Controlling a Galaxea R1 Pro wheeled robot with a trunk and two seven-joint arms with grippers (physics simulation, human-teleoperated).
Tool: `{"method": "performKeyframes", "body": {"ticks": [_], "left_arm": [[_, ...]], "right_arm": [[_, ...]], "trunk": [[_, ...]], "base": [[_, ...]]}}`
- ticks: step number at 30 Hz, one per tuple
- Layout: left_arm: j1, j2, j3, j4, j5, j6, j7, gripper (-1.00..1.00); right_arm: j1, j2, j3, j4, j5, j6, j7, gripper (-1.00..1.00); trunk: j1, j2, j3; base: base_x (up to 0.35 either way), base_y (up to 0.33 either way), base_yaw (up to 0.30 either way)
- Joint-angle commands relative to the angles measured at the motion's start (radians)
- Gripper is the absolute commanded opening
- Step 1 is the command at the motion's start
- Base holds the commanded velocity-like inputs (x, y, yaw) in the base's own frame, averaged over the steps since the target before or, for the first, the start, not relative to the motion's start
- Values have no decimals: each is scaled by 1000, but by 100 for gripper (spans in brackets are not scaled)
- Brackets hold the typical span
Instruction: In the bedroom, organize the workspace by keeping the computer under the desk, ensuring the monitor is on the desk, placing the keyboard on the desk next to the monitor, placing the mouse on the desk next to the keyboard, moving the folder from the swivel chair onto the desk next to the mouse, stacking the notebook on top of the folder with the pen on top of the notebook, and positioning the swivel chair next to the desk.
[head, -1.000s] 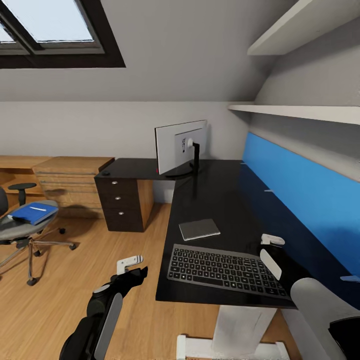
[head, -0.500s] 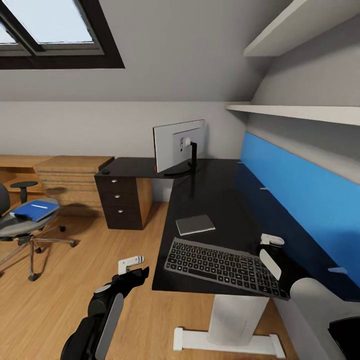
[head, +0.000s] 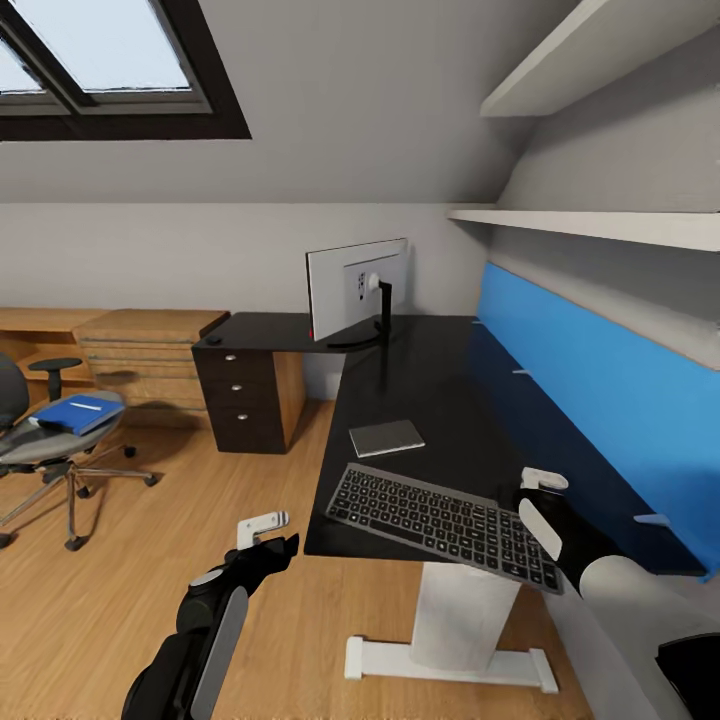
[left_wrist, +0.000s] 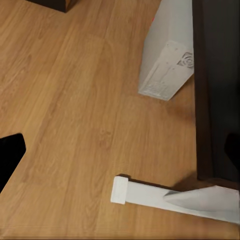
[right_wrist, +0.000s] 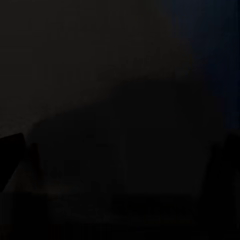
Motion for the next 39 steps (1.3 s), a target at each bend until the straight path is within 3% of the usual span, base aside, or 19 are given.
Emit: {"method": "performKeyframes", "body": {"ticks": [1, 14, 32, 39], "left_arm": [[-1, 0, -1, -1, 11, 4, 8, 100], [-1, 0, -9, -1, 11, 4, 9, 100], [-1, 0, -10, 7, 11, 5, 10, 100], [-1, 0, -15, 9, 11, 5, 10, 100]], "right_arm": [[0, -1, 10, 75, -14, 11, -7, 100], [0, 1, 10, 74, -14, 11, -7, 100], [0, 0, 9, 64, -14, -1, -7, 100], [1, -6, 4, -31, -16, -72, -9, 100]], "trunk": [[0, -1, -1], [0, -1, -1], [0, -1, -1], [-8, 13, 5]], "base": [[-66, 0, 0], [-170, 0, 0], [-21, 0, 0], [-2, 0, 0]]}}
